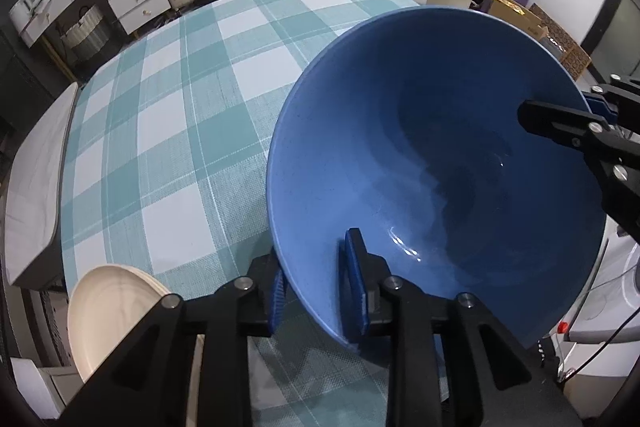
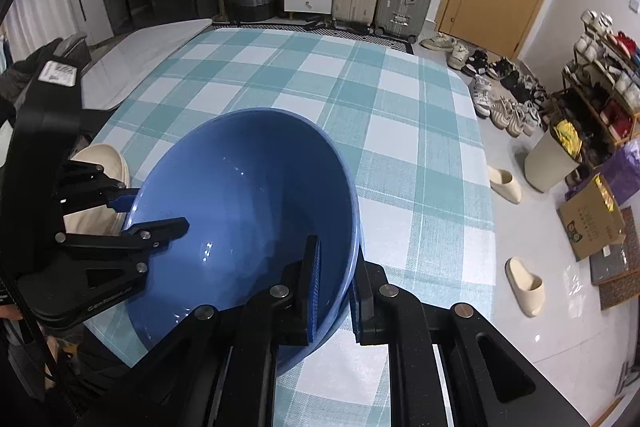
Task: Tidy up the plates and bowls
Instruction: 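Lift and carry the last blue bowl with both tools over the nested bowls, then lower the blue bowl into the nested bowls and open both tools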
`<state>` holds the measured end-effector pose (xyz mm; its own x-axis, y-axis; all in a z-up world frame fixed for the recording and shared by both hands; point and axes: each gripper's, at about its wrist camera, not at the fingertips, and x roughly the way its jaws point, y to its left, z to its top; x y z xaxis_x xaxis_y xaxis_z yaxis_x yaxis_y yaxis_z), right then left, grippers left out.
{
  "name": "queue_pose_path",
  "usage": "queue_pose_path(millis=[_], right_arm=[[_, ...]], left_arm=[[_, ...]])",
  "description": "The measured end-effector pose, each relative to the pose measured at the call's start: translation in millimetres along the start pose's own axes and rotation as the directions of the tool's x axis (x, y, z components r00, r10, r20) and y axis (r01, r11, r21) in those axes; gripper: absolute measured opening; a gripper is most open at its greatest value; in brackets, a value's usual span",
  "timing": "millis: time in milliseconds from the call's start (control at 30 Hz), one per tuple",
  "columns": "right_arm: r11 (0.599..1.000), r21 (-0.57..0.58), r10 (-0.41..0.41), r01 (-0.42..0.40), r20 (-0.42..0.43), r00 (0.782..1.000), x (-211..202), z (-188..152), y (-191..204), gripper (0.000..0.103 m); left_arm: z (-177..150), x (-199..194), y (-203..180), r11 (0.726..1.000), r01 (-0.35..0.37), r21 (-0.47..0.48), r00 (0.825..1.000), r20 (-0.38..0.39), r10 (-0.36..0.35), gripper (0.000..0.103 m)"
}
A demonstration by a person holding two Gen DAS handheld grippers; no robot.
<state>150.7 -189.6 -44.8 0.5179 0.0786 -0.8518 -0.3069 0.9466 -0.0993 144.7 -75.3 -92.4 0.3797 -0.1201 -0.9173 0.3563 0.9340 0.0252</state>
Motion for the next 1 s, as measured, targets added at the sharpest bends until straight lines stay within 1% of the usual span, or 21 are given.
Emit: queue_pose_path(millis=[167, 233, 300, 400, 467, 500, 700, 733, 800, 900, 1000], right_arm=[[0.999, -0.036, -0.040, 0.040, 0.003, 0.999, 1, 0, 2, 0.012], [0.999, -0.025, -0.045, 0.045, 0.003, 0.999, 2, 0, -1, 0.012], [0.999, -0.017, -0.048, 0.048, 0.004, 0.999, 1, 1, -4, 0.012], [0.999, -0.002, -0.046, 0.046, 0.012, 0.999, -1, 1, -8, 0.012], [0.999, 0.005, -0.054, 0.054, 0.017, 0.998, -2, 1, -11, 0.012], [0.999, 0.012, -0.049, 0.049, 0.021, 0.999, -3, 1, -12, 0.012], [0.998, 0.066, -0.005, 0.002, 0.044, 0.999, -10, -4, -21, 0.012], [0.997, 0.076, 0.017, -0.021, 0.052, 0.998, -12, -5, -22, 0.012], [0.995, 0.092, 0.034, -0.040, 0.070, 0.997, -18, -5, -24, 0.012], [0.994, 0.096, 0.035, -0.044, 0.094, 0.995, -23, -5, -23, 0.012], [0.993, 0.111, 0.029, -0.040, 0.094, 0.995, -21, -9, -23, 0.012]], left_arm=[[1, 1, -2, 1.000, 0.002, 0.004, 1.000, 0.002, -0.002, 0.028], [1, 0, -2, 1.000, 0.010, 0.002, 1.000, 0.002, -0.010, 0.030], [2, -1, -3, 1.000, 0.020, 0.001, 1.000, 0.007, -0.020, 0.030], [3, 0, -4, 1.000, 0.008, -0.002, 1.000, 0.005, -0.008, 0.031], [3, 2, -2, 1.000, 0.018, -0.020, 1.000, 0.004, -0.017, 0.030], [3, 3, 1, 0.999, 0.031, -0.044, 1.000, 0.006, -0.031, 0.030], [-2, 7, 5, 0.992, 0.082, -0.098, 0.997, 0.013, -0.081, 0.030], [-2, 7, 5, 0.991, 0.085, -0.101, 0.996, 0.016, -0.084, 0.030], [-2, 7, 5, 0.991, 0.077, -0.106, 0.997, 0.020, -0.075, 0.030], [-2, 5, 6, 0.989, 0.087, -0.120, 0.996, 0.030, -0.084, 0.030], [-4, -1, 6, 0.988, 0.086, -0.129, 0.995, 0.052, -0.079, 0.031]])
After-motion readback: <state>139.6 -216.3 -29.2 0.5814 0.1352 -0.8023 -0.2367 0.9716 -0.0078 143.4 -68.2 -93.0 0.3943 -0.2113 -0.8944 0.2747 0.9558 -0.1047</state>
